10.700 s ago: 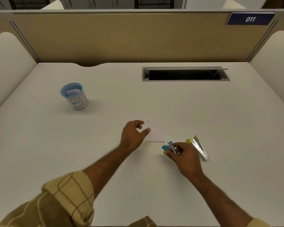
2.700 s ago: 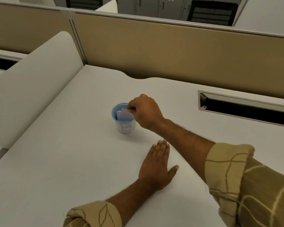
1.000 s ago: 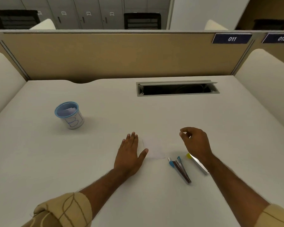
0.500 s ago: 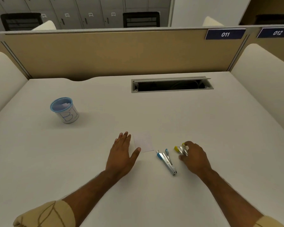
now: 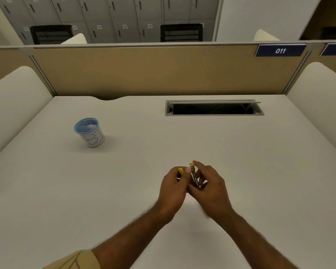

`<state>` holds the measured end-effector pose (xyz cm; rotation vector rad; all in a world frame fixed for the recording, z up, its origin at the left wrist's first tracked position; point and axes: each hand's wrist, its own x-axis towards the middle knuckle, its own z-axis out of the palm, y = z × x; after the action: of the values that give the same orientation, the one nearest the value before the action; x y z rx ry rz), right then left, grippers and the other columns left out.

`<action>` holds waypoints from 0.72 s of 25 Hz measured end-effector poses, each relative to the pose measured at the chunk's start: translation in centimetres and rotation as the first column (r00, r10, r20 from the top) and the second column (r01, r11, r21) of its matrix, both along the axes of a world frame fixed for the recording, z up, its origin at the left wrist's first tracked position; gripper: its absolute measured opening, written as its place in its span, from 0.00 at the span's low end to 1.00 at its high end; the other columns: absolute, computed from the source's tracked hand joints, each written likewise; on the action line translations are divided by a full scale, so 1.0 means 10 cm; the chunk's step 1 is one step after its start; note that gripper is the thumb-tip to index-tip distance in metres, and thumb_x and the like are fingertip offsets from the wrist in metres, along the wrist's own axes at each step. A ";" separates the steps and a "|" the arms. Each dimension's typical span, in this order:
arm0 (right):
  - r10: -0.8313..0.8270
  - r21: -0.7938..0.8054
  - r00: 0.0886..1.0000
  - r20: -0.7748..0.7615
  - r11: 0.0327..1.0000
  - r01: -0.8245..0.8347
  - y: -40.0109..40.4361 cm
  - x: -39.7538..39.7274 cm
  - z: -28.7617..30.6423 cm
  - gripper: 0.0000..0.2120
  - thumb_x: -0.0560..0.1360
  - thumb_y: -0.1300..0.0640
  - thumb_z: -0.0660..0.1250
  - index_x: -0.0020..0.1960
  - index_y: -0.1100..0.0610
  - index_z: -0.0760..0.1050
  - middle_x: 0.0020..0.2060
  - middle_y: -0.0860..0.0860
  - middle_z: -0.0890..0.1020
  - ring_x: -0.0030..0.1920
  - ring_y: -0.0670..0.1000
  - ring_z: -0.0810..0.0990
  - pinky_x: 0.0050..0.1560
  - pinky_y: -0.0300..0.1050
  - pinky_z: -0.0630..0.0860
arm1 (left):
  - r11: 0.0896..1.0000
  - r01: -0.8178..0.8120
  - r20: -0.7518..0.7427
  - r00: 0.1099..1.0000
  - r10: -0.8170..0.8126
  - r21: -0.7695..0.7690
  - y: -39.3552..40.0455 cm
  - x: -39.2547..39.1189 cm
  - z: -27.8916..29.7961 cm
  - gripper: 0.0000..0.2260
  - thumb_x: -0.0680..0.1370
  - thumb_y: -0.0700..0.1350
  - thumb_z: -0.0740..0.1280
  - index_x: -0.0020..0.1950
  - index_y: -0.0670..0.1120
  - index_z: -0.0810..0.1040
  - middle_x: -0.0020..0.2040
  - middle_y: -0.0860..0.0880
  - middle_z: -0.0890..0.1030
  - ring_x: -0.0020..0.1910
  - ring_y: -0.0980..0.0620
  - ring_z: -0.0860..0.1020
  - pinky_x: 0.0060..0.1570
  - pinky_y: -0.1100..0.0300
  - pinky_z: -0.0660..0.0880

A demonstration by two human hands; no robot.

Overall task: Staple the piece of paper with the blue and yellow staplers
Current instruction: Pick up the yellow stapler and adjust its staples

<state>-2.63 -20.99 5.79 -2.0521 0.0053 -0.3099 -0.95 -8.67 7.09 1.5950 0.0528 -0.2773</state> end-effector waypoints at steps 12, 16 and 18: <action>0.131 0.380 0.984 -0.119 0.922 -0.077 0.14 0.12 0.17 0.05 0.75 0.59 0.69 0.44 0.55 0.73 0.28 0.50 0.78 0.27 0.54 0.77 0.30 0.49 0.78 | 0.949 -0.283 -0.148 0.953 0.263 -0.138 0.33 0.29 0.09 0.12 0.82 0.48 0.57 0.54 0.45 0.77 0.36 0.47 0.76 0.34 0.51 0.73 0.33 0.58 0.72; 0.060 0.513 0.994 -0.097 0.858 -0.001 0.12 0.17 0.10 0.04 0.77 0.64 0.65 0.48 0.58 0.71 0.39 0.58 0.81 0.35 0.59 0.82 0.38 0.49 0.82 | 0.831 -0.369 -0.249 0.925 0.286 -0.416 0.58 0.47 0.09 0.12 0.83 0.43 0.57 0.54 0.40 0.78 0.38 0.45 0.80 0.41 0.45 0.80 0.46 0.51 0.77; 0.053 0.614 0.994 -0.099 0.789 0.019 0.13 0.21 0.09 0.07 0.78 0.67 0.63 0.53 0.58 0.70 0.41 0.58 0.81 0.37 0.60 0.83 0.41 0.50 0.83 | 0.791 -0.366 -0.314 0.921 0.231 -0.491 0.69 0.52 0.06 0.11 0.79 0.39 0.59 0.54 0.37 0.80 0.39 0.43 0.82 0.43 0.43 0.81 0.50 0.50 0.78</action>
<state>-0.52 -19.73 6.69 -1.4088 0.1401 -0.1501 4.21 -1.72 7.72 0.9562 0.3833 -0.2068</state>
